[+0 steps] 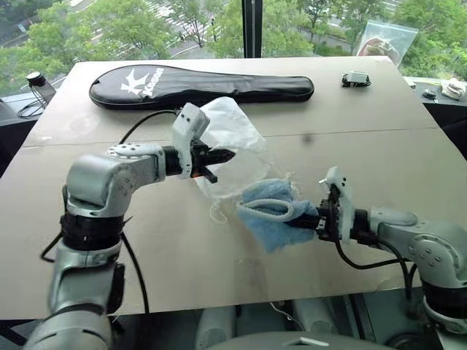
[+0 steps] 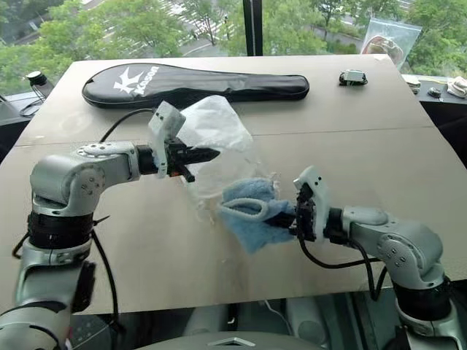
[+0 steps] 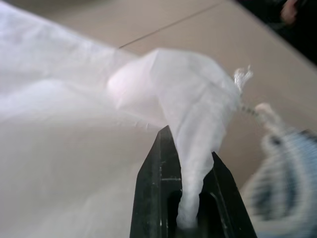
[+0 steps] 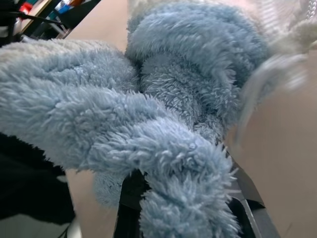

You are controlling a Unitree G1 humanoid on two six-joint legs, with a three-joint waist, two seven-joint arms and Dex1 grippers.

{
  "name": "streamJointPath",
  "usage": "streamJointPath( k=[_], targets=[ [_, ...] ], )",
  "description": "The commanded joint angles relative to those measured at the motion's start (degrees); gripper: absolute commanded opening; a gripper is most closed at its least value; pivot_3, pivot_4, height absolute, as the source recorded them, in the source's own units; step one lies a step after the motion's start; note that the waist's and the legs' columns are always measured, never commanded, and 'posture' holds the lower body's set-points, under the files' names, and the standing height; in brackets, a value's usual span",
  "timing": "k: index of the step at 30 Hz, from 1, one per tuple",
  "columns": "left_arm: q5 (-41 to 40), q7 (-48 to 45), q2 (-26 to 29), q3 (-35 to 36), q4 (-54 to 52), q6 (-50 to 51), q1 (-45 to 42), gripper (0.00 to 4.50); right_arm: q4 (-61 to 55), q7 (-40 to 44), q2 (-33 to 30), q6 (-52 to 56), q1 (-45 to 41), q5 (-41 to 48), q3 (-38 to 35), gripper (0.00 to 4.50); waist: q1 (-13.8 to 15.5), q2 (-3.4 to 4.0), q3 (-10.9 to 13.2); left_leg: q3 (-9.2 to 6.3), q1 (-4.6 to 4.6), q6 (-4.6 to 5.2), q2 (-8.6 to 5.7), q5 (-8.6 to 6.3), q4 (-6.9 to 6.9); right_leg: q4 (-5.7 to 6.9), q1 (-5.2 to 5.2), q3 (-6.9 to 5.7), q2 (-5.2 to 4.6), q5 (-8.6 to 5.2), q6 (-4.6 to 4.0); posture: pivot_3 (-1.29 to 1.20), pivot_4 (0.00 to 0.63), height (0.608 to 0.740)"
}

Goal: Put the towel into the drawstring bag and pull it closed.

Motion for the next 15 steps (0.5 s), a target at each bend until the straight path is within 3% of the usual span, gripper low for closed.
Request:
streamJointPath(
  k=[1, 2, 5, 8, 15],
  targets=[
    [7.9, -4.7, 2.1, -5.2, 1.7, -13.3, -0.3, 0.00, -2.2, -0.1, -0.3, -1.1, -0.2, 1.4, -0.1, 0.11, 0.4, 0.00, 0.0, 0.01, -0.03, 0.00, -0.01, 0.00, 0.03, -0.04, 0.00, 0.00, -0.01, 0.00, 0.00, 0.00, 0.150, 0.740],
    [8.5, -5.2, 2.1, -5.5, 2.3, -14.5, -0.3, 0.00, -1.9, -0.6, 0.1, -1.3, -0.4, 1.2, 0.3, 0.11, 0.5, -0.01, 0.0, 0.00, -0.08, 0.00, -0.01, 0.00, 0.06, -0.07, 0.00, -0.02, -0.02, 0.00, 0.01, 0.00, 0.150, 0.740],
    [10.8, -6.5, 2.3, -5.9, 2.9, -18.3, 0.3, 0.80, -0.9, -2.2, 1.8, -2.0, -1.2, 0.7, 1.1, 0.11, 0.6, -0.01, 0.0, -0.02, -0.20, 0.01, -0.01, 0.00, 0.11, -0.19, -0.01, -0.06, -0.04, 0.01, 0.02, 0.00, 0.150, 0.740],
    [13.8, -6.7, 3.0, -5.0, 2.8, -23.2, 1.9, 2.13, 0.4, -3.4, 3.4, -2.8, -2.0, 0.0, 1.8, 0.11, 0.3, -0.01, 0.0, -0.01, -0.21, 0.01, 0.00, 0.00, 0.11, -0.21, -0.01, -0.07, -0.04, 0.01, 0.02, 0.00, 0.150, 0.740],
    [17.2, -7.6, 6.0, -1.6, 0.6, -31.6, 9.4, 2.14, 1.7, -4.0, 4.0, -4.4, -2.0, -1.0, 3.0, 0.11, 0.3, -0.01, 0.0, 0.01, -0.20, 0.02, 0.03, -0.01, 0.07, -0.23, -0.02, -0.05, -0.04, 0.01, 0.02, 0.00, 0.150, 0.740]
  ],
)
